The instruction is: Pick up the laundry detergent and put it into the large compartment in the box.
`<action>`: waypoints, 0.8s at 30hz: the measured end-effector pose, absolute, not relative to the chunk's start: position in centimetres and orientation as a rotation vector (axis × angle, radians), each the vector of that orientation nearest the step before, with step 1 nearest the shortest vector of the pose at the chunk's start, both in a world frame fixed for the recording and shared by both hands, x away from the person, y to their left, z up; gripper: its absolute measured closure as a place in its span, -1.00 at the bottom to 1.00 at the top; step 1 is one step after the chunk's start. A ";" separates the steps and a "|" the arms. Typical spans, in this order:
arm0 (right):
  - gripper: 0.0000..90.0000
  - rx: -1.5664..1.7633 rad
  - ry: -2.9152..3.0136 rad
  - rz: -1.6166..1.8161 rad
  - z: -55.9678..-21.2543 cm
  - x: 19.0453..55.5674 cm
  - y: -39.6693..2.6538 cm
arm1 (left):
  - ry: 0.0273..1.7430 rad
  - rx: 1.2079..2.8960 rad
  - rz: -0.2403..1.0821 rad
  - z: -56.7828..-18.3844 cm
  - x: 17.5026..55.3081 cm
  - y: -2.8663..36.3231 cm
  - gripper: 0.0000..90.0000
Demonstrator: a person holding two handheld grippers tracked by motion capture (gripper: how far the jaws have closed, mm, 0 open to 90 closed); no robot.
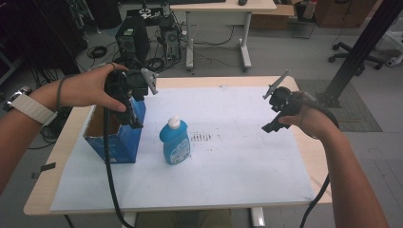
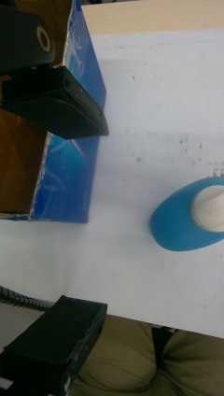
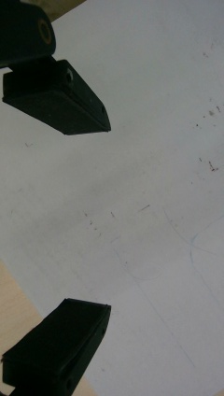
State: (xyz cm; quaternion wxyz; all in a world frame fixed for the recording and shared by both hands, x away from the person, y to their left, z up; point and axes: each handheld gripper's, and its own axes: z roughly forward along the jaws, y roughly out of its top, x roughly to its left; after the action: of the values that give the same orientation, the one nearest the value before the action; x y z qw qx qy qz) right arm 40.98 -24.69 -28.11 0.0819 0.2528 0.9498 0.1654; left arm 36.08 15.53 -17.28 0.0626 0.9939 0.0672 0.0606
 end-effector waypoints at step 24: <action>-0.76 0.749 2.832 0.496 -28.3 40.8 -24.8 | 0.374 2.987 0.176 -16.5 35.3 15.0 -0.81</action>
State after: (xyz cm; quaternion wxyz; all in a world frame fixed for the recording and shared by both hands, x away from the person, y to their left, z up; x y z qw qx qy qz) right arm 40.82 -24.84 -28.32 0.0852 0.2511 0.9498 0.1663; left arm 35.25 14.98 -16.54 0.0633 0.9886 0.1237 0.0581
